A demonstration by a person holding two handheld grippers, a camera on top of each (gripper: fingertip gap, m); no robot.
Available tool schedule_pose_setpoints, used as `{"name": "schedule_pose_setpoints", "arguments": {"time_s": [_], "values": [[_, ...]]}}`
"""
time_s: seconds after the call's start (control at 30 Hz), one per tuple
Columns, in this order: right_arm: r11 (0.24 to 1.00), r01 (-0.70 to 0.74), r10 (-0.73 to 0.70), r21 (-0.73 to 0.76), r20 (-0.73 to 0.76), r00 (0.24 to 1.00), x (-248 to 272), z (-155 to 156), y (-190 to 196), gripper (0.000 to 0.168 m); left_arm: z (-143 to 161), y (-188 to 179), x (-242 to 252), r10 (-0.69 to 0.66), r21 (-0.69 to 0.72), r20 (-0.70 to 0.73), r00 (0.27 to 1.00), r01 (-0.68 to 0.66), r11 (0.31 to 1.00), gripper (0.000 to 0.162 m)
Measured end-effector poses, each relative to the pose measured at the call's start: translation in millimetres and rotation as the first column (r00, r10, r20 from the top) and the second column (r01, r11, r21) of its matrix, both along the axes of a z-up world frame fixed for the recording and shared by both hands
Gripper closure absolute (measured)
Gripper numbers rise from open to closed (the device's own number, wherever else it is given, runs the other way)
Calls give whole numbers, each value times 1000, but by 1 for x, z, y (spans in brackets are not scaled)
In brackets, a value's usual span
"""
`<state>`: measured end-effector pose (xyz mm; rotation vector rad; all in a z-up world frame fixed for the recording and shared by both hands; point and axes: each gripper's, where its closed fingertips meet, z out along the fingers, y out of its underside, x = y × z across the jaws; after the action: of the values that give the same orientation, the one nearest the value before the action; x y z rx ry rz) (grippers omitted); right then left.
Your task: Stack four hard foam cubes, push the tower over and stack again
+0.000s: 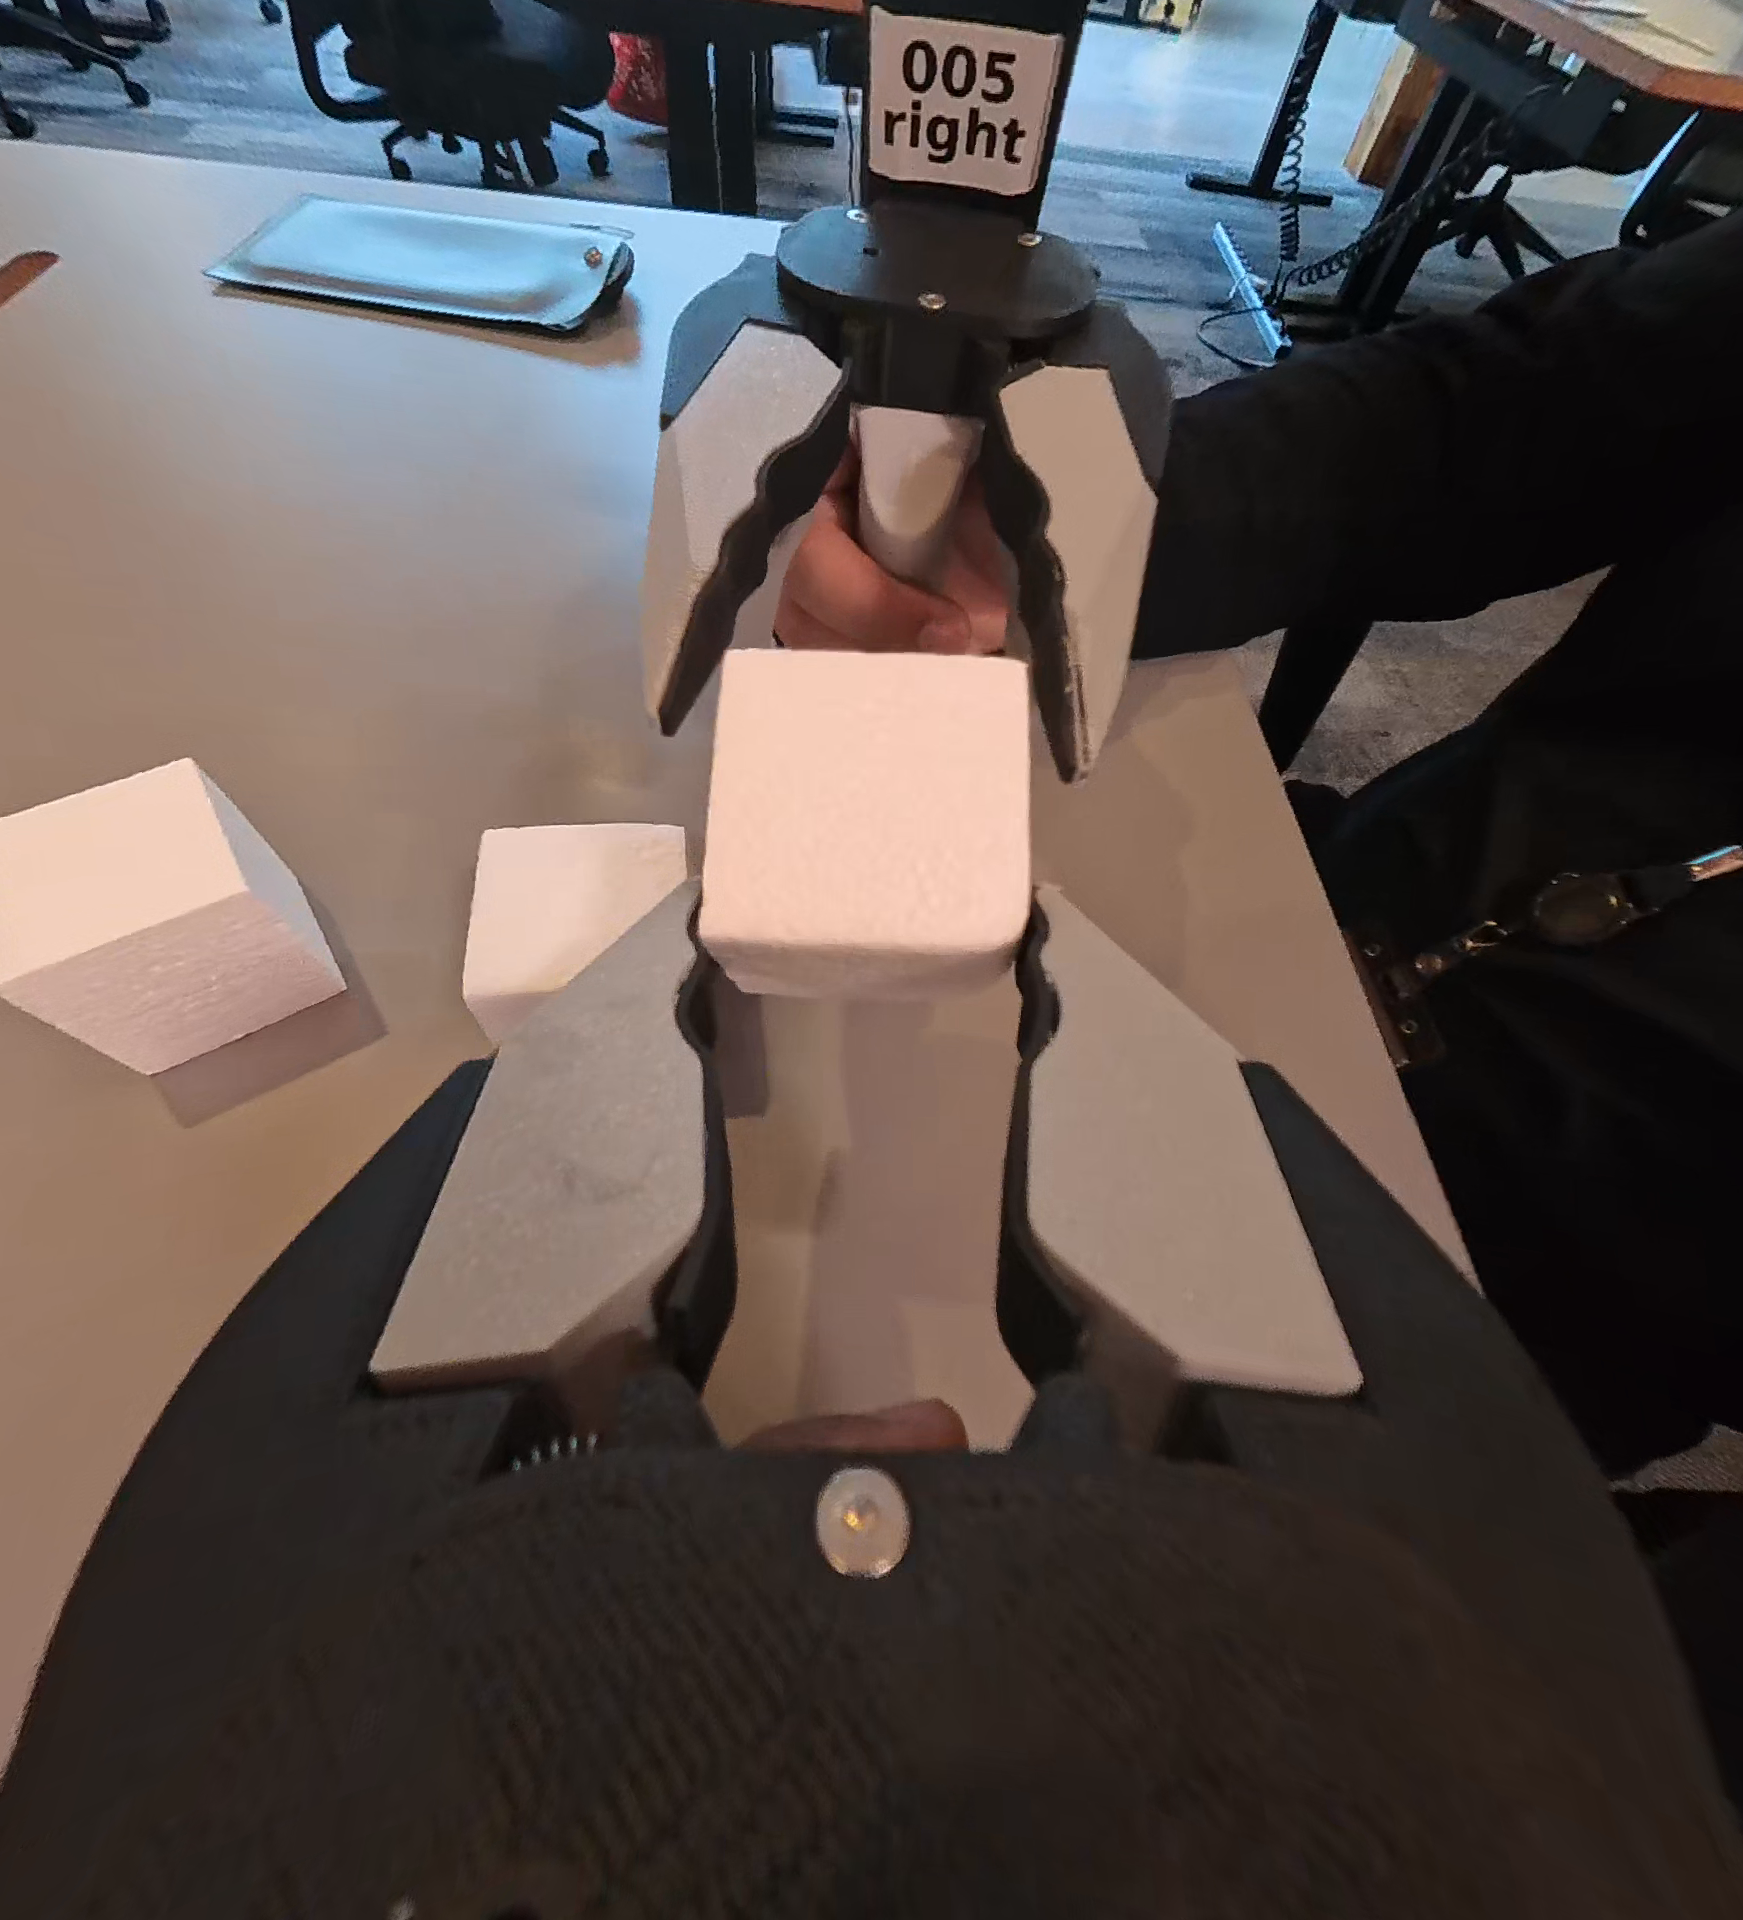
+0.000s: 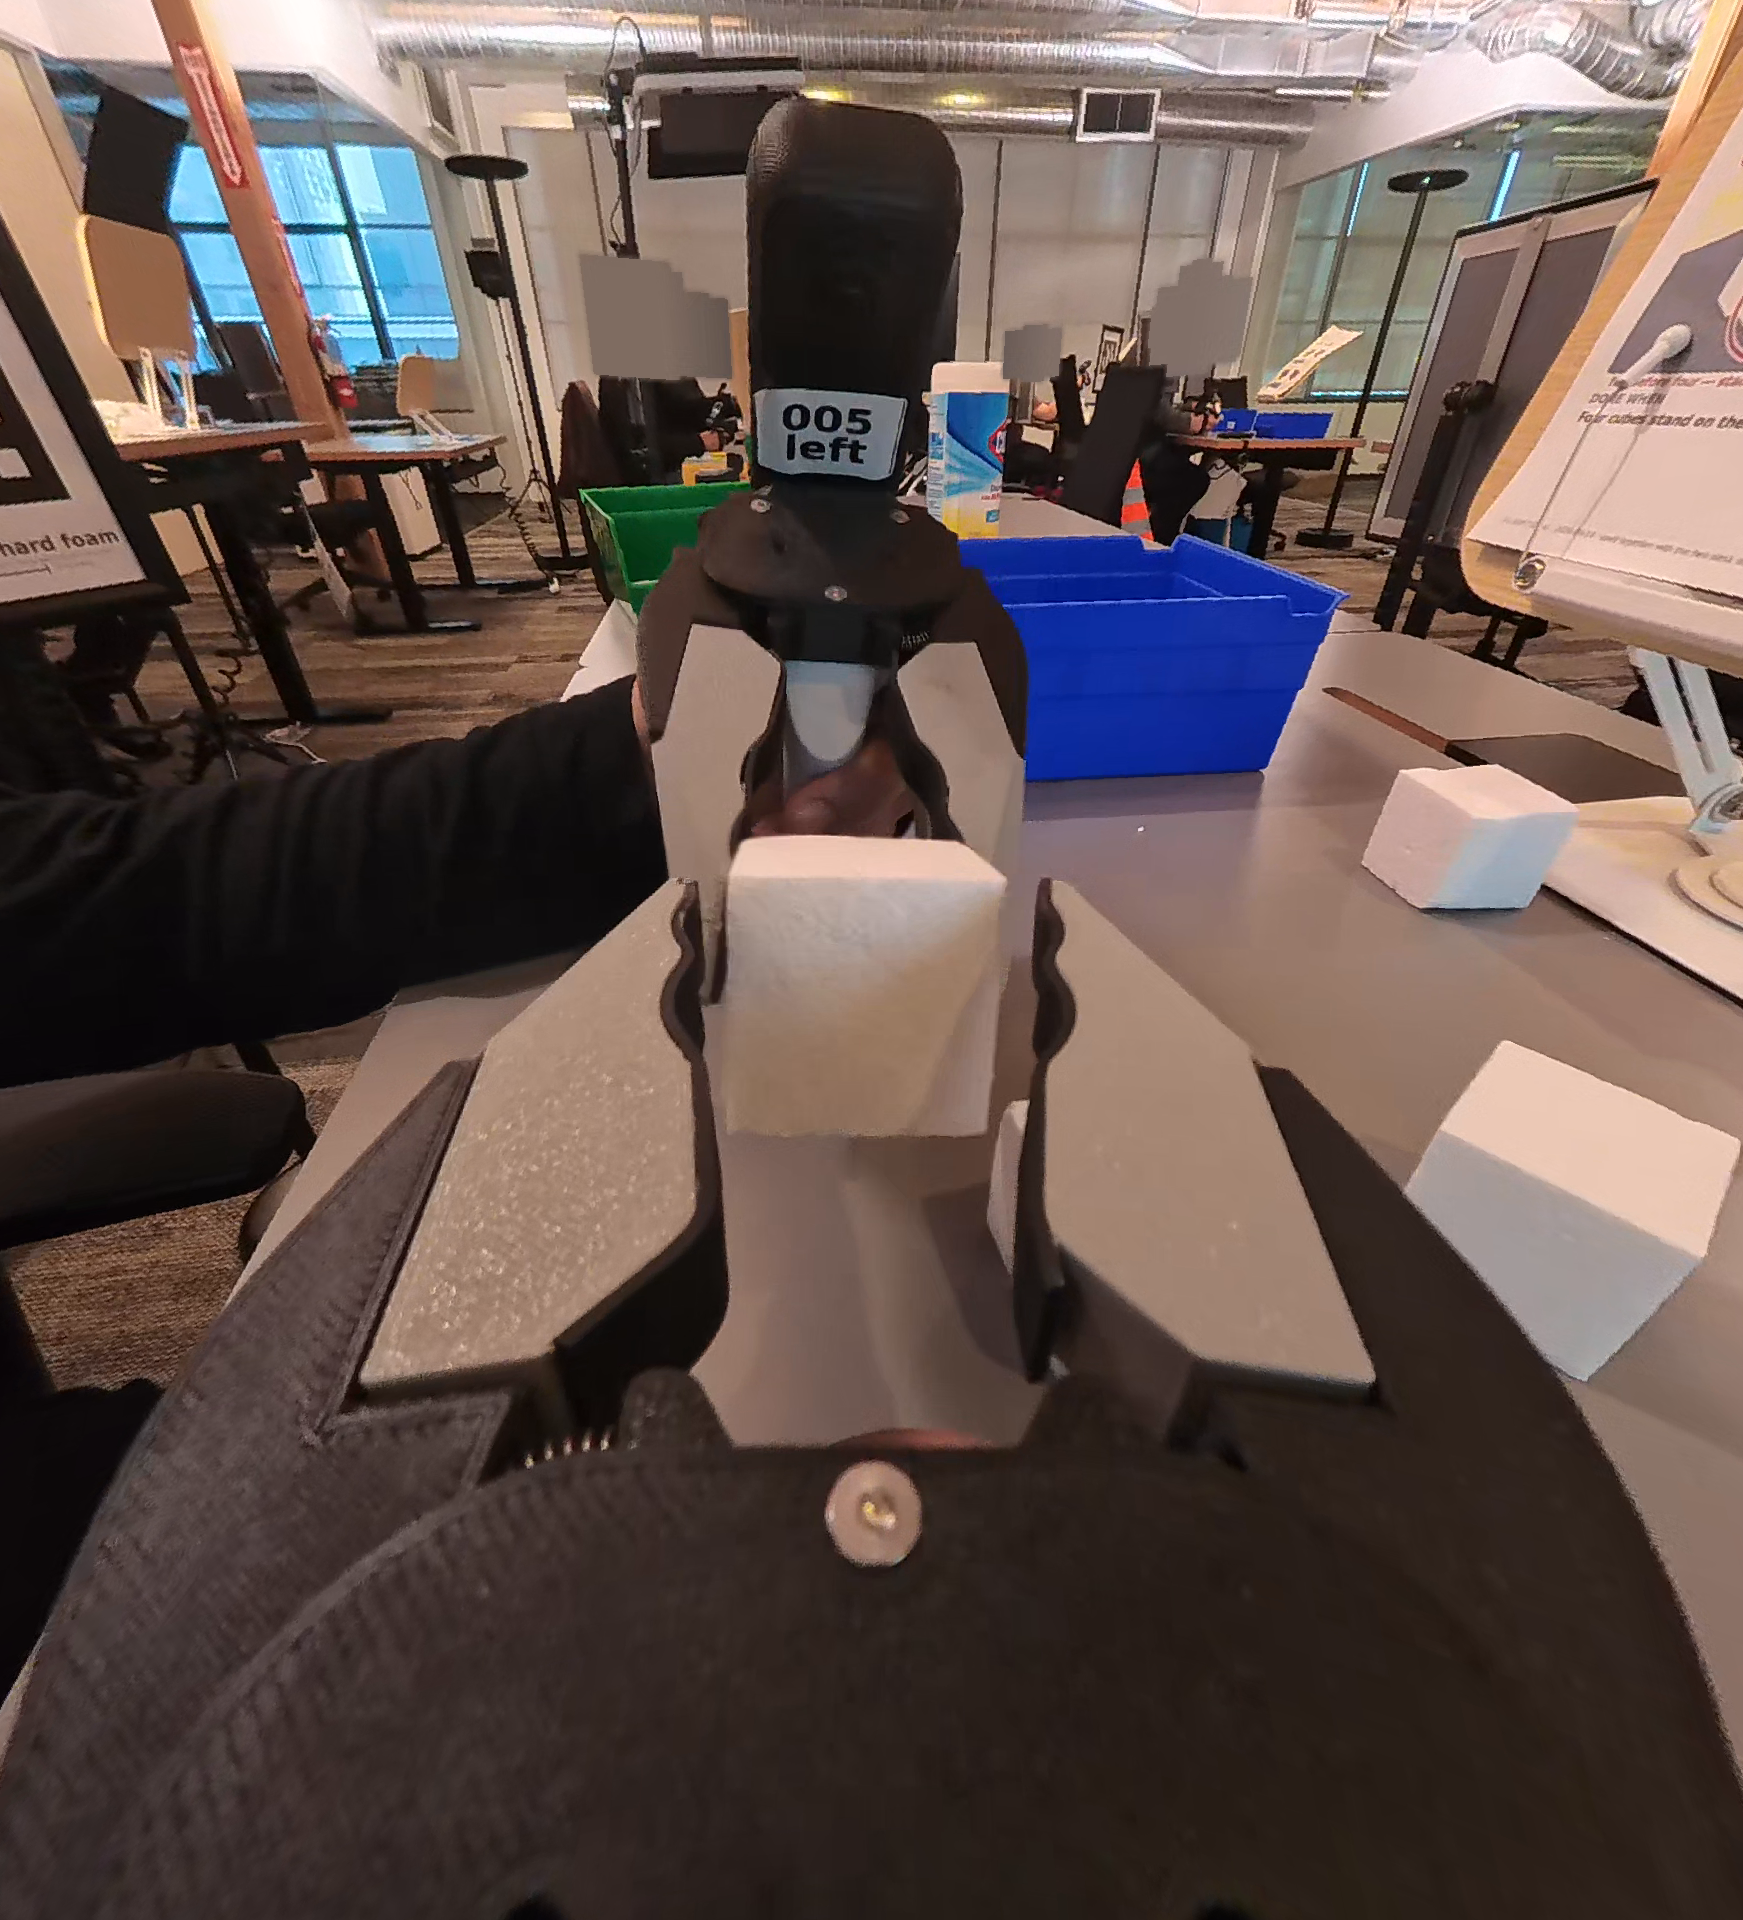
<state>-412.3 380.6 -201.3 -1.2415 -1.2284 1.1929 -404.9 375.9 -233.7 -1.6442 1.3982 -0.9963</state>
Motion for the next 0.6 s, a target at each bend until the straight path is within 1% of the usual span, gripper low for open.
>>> {"name": "schedule_pose_setpoints", "arguments": {"time_s": [0.2, 0.3, 0.6], "values": [[1000, 5, -5, 10, 22, 1000, -2, -5, -1, 108, 0, 3, 4, 16, 20, -3, 1000, -16, 1000, 106], [1000, 12, -11, -2, 27, 1000, -2, -6, 2, 114, -2, 3, 6, 13, 13, -5, 1000, -13, 1000, 106], [1000, 17, -17, -4, 49, 999, -4, -10, 2, 113, -4, 3, 8, 14, 19, -20, 1000, -14, 1000, 106]]}}
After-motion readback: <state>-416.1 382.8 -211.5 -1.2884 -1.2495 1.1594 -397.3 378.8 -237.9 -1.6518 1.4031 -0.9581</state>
